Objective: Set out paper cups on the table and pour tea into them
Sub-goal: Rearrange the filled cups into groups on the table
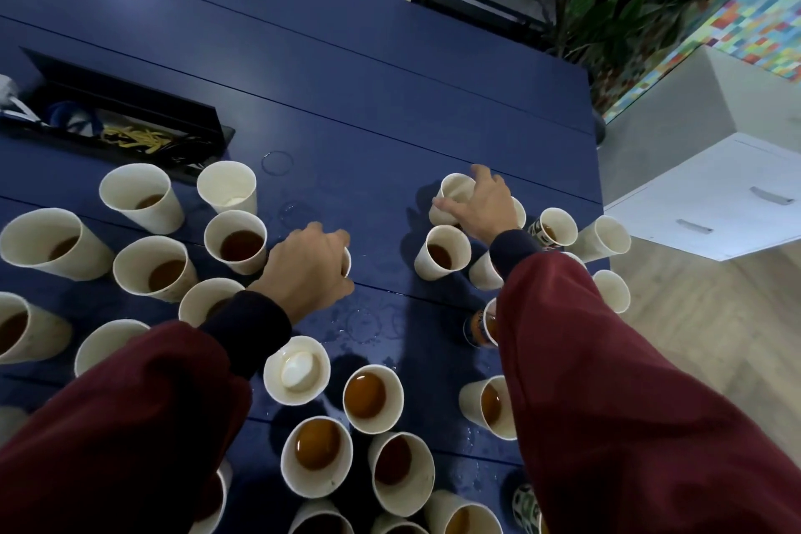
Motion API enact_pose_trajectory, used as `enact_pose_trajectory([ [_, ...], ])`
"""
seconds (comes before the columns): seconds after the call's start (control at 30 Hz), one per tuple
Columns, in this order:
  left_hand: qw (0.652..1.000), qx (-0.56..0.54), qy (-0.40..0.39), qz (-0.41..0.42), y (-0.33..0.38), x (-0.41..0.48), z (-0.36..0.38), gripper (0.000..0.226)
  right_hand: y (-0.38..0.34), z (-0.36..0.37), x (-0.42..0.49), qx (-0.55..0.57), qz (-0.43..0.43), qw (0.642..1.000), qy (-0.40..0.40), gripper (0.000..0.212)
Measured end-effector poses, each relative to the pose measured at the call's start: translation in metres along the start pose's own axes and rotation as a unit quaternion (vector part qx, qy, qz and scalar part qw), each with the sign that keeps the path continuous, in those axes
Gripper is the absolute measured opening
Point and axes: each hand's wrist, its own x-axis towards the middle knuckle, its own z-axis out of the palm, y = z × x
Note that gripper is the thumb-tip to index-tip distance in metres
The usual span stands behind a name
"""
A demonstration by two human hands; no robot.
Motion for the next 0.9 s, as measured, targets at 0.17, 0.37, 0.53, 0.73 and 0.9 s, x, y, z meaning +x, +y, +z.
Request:
enact_pose_trajectory([
  [0.17, 1.000, -0.024, -0.016, -0.010, 0.013, -0.001, -0.011, 0.030, -0.001, -0.012, -0.050, 0.083, -0.052, 0.991, 0.089, 0.061],
  [0.37, 0.998, -0.049, 0.021, 0.020, 0.045, -0.015, -0.025, 0.026, -0.006, 0.007, -0.140, 0.134, -0.137, 0.974, -0.121, 0.079],
  [0.53, 0.995, -0.041, 0.044, 0.077, 0.072, -0.035, -0.033, 0.043, -0.002, 0.028, -0.170, 0.190, -0.162, 0.964, -0.092, 0.094],
  [0.73, 0.990, -0.035, 0.056, 0.126, 0.085, -0.061, -0.036, 0.056, 0.000, 0.022, -0.192, 0.211, -0.197, 0.957, -0.014, 0.083],
  [0.9, 0.982, -0.102, 0.025, 0.159, 0.082, -0.071, -0.030, 0.063, 0.007, 0.022, -0.200, 0.208, -0.189, 0.959, 0.020, 0.084],
])
